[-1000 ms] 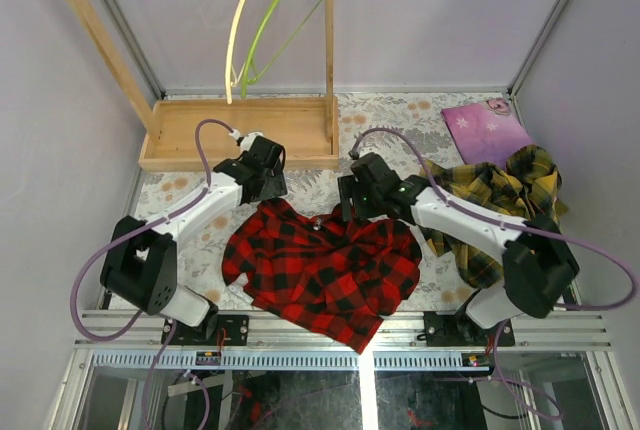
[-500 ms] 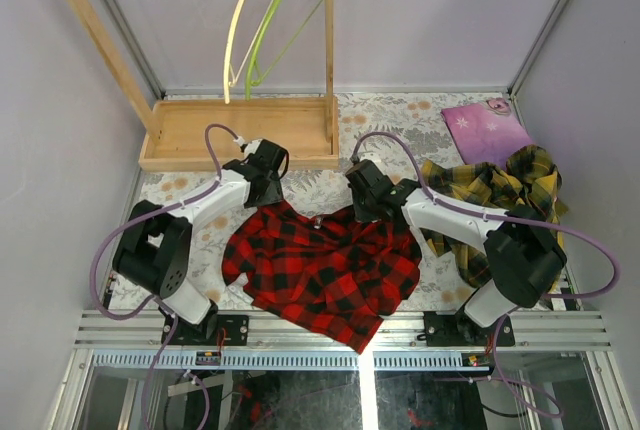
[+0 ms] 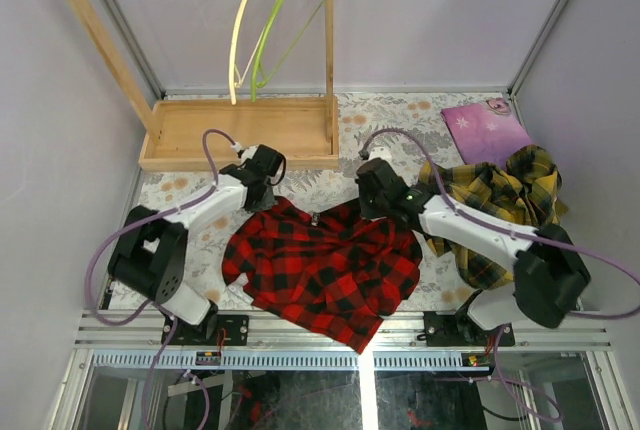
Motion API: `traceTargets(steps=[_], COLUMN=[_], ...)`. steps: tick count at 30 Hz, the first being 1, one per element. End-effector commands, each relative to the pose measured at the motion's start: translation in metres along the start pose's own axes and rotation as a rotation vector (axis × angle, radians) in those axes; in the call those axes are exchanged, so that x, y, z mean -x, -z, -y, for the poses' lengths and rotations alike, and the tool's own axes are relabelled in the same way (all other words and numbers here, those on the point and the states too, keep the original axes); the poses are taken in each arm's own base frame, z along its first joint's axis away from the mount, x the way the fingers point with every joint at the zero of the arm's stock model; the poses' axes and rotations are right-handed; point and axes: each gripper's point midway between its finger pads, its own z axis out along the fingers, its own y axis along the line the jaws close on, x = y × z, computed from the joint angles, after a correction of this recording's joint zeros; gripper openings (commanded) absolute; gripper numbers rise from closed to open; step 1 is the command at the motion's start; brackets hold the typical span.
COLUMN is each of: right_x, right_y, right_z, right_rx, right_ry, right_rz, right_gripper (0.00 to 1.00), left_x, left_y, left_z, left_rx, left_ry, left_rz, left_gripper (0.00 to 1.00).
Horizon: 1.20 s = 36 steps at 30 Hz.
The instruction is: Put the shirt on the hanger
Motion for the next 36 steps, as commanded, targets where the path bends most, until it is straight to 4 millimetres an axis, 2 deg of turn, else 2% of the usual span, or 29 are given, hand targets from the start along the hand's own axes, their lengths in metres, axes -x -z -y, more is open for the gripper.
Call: traceTargets(steps=[1, 4, 5, 7, 8, 10, 14, 19, 21, 25, 28, 32, 33, 35, 36], right_x=[0.057, 0.085, 0.108, 0.125, 0.134, 0.151, 0.176, 0.191, 0.196, 0.214, 0.239, 0.272, 0.278, 0.280, 0.275], right_y=[0.052, 0.089, 0.119, 0.144, 0.158, 0.184, 0.229, 0.265, 0.274, 0.297, 0.329, 0.380, 0.387, 0.401, 0.398], right_z=[-0.004, -0.006, -0.005, -0.002, -0.001, 0.002, 0.009, 0.016, 0.021, 0.028, 0.032, 0.036, 0.034, 0.032, 0.028], right_rx=[0.045, 0.079, 0.091, 0.096, 0.098, 0.100, 0.097, 0.078, 0.052, -0.009, -0.050, -0.081, -0.082, -0.049, -0.028], right_ry=[-0.060, -0.083, -0.102, -0.116, -0.124, -0.132, -0.132, -0.106, -0.090, -0.021, 0.018, 0.040, 0.047, 0.049, 0.056], right_rz=[0.233, 0.338, 0.414, 0.476, 0.511, 0.567, 0.654, 0.700, 0.711, 0.733, 0.787, 0.878, 0.883, 0.883, 0.854], right_gripper=[0.00, 0.00, 0.00, 0.00, 0.00, 0.00, 0.00, 0.00, 0.00, 0.01, 0.00, 0.00, 0.00, 0.00, 0.00], left_x=[0.040, 0.051, 0.045, 0.049, 0.044, 0.048, 0.063, 0.080, 0.094, 0.124, 0.150, 0.193, 0.201, 0.208, 0.210], left_y=[0.065, 0.143, 0.207, 0.264, 0.289, 0.323, 0.356, 0.374, 0.387, 0.408, 0.431, 0.469, 0.475, 0.483, 0.487], left_z=[0.022, 0.057, 0.085, 0.102, 0.111, 0.120, 0.125, 0.131, 0.134, 0.153, 0.166, 0.162, 0.160, 0.157, 0.158], left_rx=[-0.185, -0.412, -0.565, -0.669, -0.717, -0.764, -0.788, -0.779, -0.766, -0.728, -0.731, -0.840, -0.865, -0.923, -0.950], left_ry=[0.021, -0.030, -0.087, -0.106, -0.130, -0.147, -0.159, -0.184, -0.185, -0.221, -0.237, -0.150, -0.124, -0.092, -0.081], left_rz=[0.149, 0.270, 0.345, 0.428, 0.452, 0.489, 0.525, 0.575, 0.610, 0.665, 0.718, 0.812, 0.832, 0.862, 0.876], left_gripper=[0.00, 0.00, 0.00, 0.00, 0.00, 0.00, 0.00, 0.00, 0.00, 0.00, 0.00, 0.00, 0.00, 0.00, 0.00])
